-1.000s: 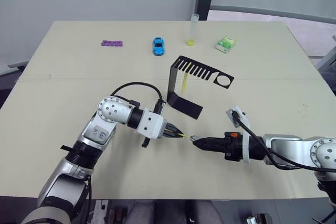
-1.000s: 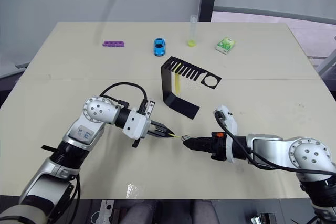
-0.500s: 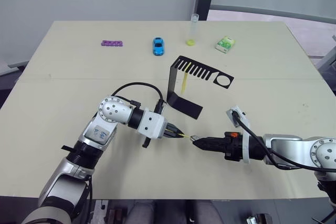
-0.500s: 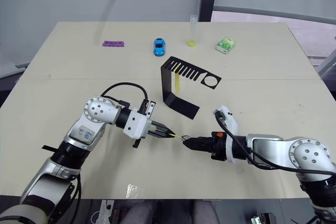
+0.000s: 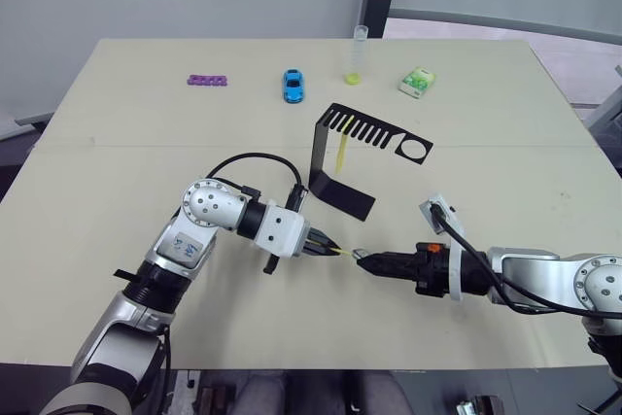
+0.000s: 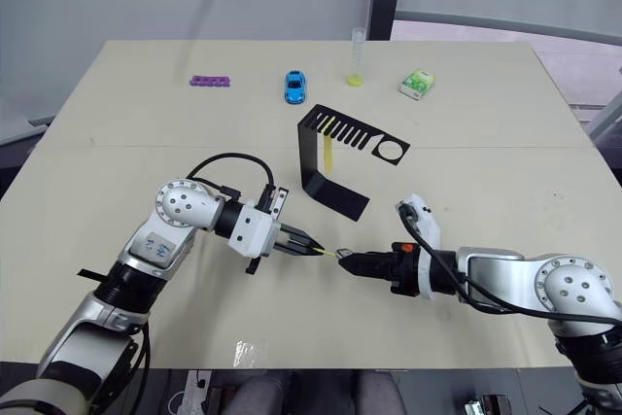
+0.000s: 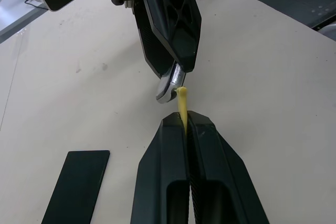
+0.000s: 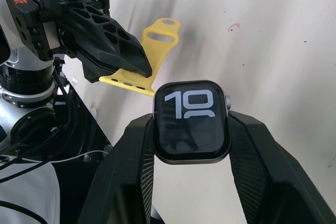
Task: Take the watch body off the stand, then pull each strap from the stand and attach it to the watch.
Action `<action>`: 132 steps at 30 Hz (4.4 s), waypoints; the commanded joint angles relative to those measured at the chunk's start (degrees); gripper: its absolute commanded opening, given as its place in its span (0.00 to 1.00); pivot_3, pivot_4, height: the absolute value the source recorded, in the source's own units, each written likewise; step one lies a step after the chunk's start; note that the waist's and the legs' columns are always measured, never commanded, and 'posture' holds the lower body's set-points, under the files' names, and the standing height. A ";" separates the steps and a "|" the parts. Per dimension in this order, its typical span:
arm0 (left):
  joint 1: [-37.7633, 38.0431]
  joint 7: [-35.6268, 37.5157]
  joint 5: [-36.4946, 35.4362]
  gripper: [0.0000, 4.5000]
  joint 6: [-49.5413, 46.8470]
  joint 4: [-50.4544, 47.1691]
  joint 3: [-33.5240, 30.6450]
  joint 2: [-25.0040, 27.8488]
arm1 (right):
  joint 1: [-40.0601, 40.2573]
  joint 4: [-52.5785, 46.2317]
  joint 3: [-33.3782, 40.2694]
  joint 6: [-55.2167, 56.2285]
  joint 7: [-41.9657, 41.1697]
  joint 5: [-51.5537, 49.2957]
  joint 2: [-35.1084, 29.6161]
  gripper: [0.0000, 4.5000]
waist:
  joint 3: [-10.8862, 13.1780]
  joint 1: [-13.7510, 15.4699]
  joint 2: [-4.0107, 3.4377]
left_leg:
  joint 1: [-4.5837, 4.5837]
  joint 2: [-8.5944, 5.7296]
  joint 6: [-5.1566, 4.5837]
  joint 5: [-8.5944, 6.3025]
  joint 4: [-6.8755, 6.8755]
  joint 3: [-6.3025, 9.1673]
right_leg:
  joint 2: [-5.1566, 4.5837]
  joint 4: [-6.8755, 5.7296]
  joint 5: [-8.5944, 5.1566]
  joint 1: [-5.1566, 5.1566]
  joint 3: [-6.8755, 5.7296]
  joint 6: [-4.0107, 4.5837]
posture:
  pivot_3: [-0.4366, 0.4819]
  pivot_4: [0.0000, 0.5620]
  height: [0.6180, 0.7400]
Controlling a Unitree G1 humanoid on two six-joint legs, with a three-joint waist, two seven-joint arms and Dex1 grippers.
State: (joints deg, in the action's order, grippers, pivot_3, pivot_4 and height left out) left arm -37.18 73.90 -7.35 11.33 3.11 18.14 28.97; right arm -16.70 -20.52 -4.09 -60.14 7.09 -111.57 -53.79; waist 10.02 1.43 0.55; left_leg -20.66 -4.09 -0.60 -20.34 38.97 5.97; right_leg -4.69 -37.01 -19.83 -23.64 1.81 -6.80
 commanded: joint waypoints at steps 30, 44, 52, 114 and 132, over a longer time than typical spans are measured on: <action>-0.56 -1.20 0.10 0.00 0.66 0.20 0.05 -1.05 | 0.43 -1.89 1.22 0.52 -0.34 -1.43 -1.90 0.33 | 0.00 0.01 0.00 | -0.01 0.00 0.00 0.00 0.00 0.01 | 0.00 0.02 0.00 0.00 -0.01 0.00 | 0.48 0.27 1.00; -0.66 -1.13 0.06 0.00 0.28 0.02 0.27 -1.50 | 0.04 -1.52 1.18 0.70 -0.24 -1.43 -1.57 0.33 | 0.00 0.02 0.00 | -0.01 0.00 0.00 0.00 0.00 0.01 | 0.00 0.02 0.00 0.00 0.00 0.00 | 0.48 0.27 1.00; -0.69 -1.32 0.08 0.00 0.07 -0.07 0.52 -2.04 | -0.09 -1.68 1.08 0.88 -0.27 -1.43 -1.19 0.33 | 0.00 0.02 0.00 | -0.01 0.00 0.00 0.00 0.00 0.01 | 0.00 0.02 0.00 0.00 0.00 0.00 | 0.48 0.27 1.00; -0.06 -3.13 1.74 0.00 -1.03 -0.59 1.49 -4.21 | -1.50 -1.63 1.92 1.15 -0.51 -1.43 0.25 0.33 | 0.00 0.03 0.00 | -0.02 0.00 0.00 0.00 0.00 0.01 | 0.00 0.03 0.00 0.00 -0.01 0.00 | 0.48 0.27 1.00; -0.55 -4.56 2.37 0.00 -1.28 -0.69 1.53 -5.29 | -2.20 -1.90 1.11 0.13 -1.00 -1.43 -0.69 0.33 | 0.00 0.04 0.00 | -0.02 0.00 0.00 0.00 0.00 0.01 | 0.00 0.03 0.00 0.00 -0.01 0.00 | 0.48 0.27 1.00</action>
State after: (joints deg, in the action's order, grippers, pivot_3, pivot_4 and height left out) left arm -37.20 70.49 -4.26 9.33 4.79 19.06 25.08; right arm -17.68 -20.13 -3.71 -60.08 7.25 -111.42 -54.62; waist 10.02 1.47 0.56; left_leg -20.68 -4.09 -0.60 -20.34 38.97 5.98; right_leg -4.69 -36.98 -19.83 -23.64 1.81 -6.80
